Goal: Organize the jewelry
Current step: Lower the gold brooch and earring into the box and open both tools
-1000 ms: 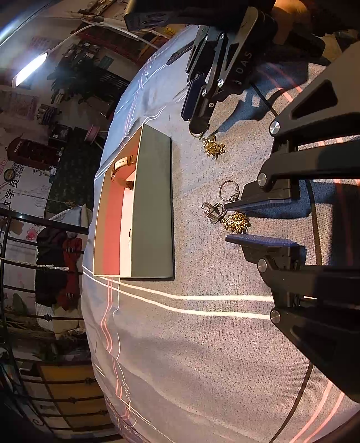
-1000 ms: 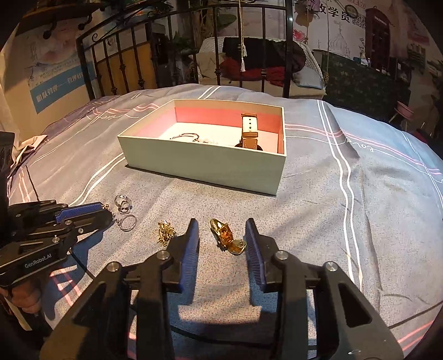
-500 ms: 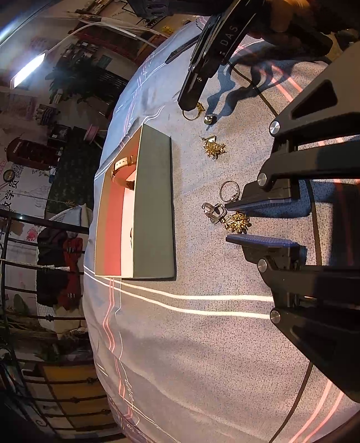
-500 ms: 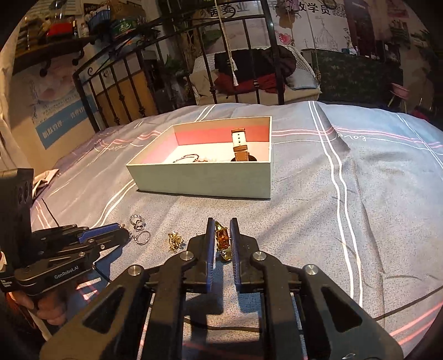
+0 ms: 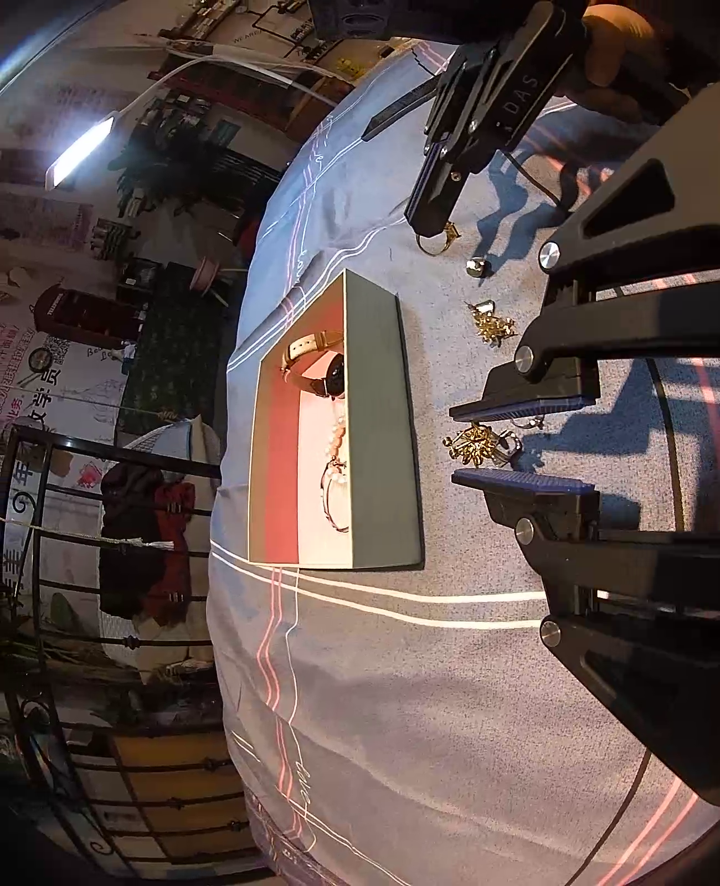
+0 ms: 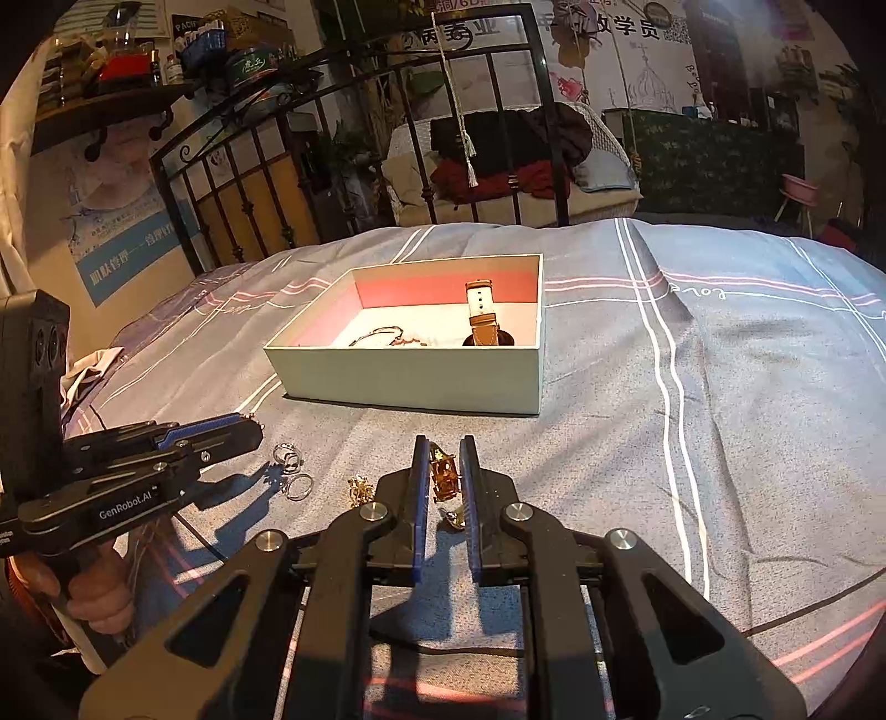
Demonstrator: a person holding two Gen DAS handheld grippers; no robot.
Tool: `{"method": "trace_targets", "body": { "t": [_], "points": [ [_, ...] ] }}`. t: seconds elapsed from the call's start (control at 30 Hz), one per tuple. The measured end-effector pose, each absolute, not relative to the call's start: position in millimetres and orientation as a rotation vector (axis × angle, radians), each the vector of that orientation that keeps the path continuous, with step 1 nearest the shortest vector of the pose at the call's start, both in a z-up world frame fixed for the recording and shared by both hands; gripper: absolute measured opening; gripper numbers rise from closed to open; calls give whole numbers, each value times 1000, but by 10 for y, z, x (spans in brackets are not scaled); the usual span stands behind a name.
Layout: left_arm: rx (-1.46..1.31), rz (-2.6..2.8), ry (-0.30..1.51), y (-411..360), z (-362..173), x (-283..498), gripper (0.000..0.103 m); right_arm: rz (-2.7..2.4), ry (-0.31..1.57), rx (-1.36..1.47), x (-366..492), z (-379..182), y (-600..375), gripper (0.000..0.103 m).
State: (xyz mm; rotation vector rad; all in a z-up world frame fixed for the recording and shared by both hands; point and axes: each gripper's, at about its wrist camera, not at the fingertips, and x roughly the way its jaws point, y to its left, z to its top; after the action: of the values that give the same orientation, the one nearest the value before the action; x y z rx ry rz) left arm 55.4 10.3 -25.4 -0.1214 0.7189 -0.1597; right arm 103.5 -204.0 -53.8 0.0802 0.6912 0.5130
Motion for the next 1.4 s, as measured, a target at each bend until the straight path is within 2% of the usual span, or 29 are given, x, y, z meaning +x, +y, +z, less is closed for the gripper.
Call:
{"method": "trace_targets", "body": {
  "t": [0.33, 0.8, 1.13, 1.4],
  "points": [
    [-117, -170, 716, 44, -230, 597, 17, 513, 688, 83, 1033, -506, -2036, 12],
    [-125, -155, 661, 4, 57, 1082, 17, 536, 600, 51, 1436, -108, -1822, 12],
    [-137, -109, 742, 52, 23, 1751, 17, 532, 644, 8, 2123, -147, -1522, 12],
    [-128, -73, 829, 93, -195, 2047, 17, 517, 703, -74, 2348, -364, -1290, 12]
  ]
}}
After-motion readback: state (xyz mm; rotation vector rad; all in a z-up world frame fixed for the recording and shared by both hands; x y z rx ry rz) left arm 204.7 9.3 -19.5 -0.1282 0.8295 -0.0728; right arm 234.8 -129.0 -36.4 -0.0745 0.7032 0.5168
